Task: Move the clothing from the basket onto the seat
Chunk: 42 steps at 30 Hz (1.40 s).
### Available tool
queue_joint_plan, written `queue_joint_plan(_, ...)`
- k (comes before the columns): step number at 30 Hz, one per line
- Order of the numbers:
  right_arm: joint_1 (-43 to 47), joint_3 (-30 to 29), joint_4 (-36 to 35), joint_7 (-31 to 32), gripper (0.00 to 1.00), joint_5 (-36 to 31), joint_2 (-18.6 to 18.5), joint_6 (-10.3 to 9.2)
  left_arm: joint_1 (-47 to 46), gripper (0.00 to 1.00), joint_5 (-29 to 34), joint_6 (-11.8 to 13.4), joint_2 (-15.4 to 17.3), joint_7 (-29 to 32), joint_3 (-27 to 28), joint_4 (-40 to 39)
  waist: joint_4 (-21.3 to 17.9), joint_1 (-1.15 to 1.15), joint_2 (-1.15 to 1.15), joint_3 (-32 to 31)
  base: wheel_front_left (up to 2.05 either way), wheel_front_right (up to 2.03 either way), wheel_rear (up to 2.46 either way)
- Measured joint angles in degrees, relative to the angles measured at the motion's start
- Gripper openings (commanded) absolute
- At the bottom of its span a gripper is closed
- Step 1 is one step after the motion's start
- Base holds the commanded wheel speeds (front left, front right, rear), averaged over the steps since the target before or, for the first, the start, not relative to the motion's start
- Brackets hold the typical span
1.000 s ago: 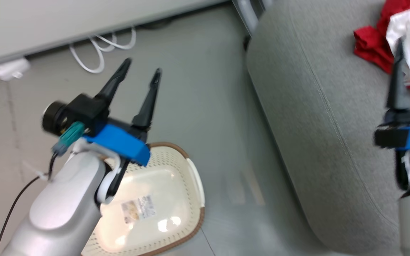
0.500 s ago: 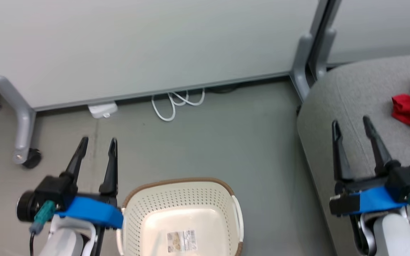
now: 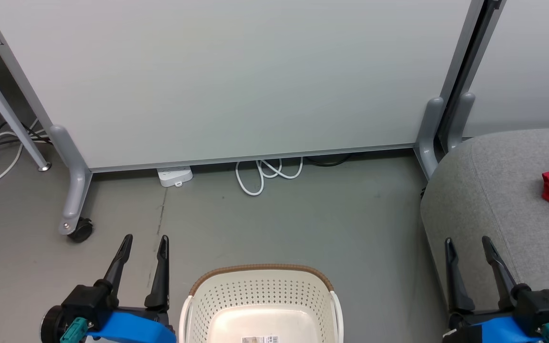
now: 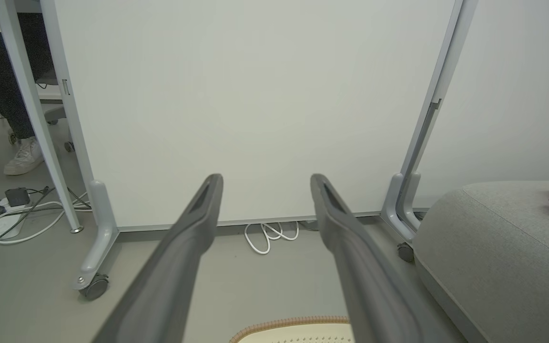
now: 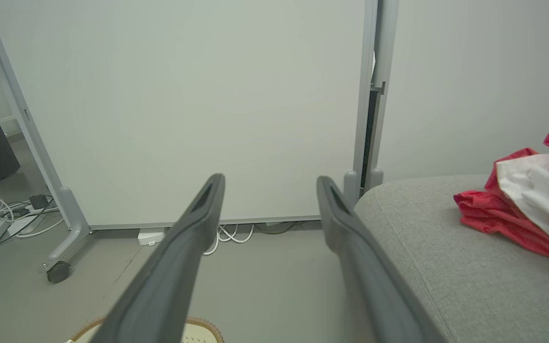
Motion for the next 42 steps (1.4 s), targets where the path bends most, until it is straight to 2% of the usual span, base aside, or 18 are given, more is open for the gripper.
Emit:
queue_joint_plan(9,1.3,0.5,0.4,0.0,1.00,0.9,0.2,0.00,1.9,1.00,2.9,-2.9,-2.3,0.0,3.5,1.3,0.6,0.00,0.00,-0.7,0.00,0.00,0.00)
queue_joint_plan(19,1.3,1.5,1.1,0.0,1.00,2.0,0.3,0.00,2.0,1.00,5.2,-4.2,-3.6,0.0,5.8,2.2,0.6,0.00,0.00,-0.7,0.00,0.00,0.00)
queue_joint_plan(20,1.3,1.6,1.2,0.0,0.00,2.1,0.3,0.00,2.1,0.00,5.2,-4.2,-3.7,0.0,5.8,2.3,0.6,0.01,0.00,-0.7,0.00,0.00,0.00)
queue_joint_plan(26,1.9,1.5,4.0,0.5,0.00,3.2,0.3,0.00,3.5,0.00,4.1,-4.2,-4.3,1.0,5.7,5.1,0.5,0.01,0.00,-0.7,0.00,0.00,0.00)
queue_joint_plan(42,1.1,0.6,4.3,4.9,0.00,21.1,0.4,0.00,3.5,0.00,-12.7,-4.4,-4.4,5.3,8.1,4.3,0.0,0.01,0.00,-0.6,0.00,0.00,0.00)
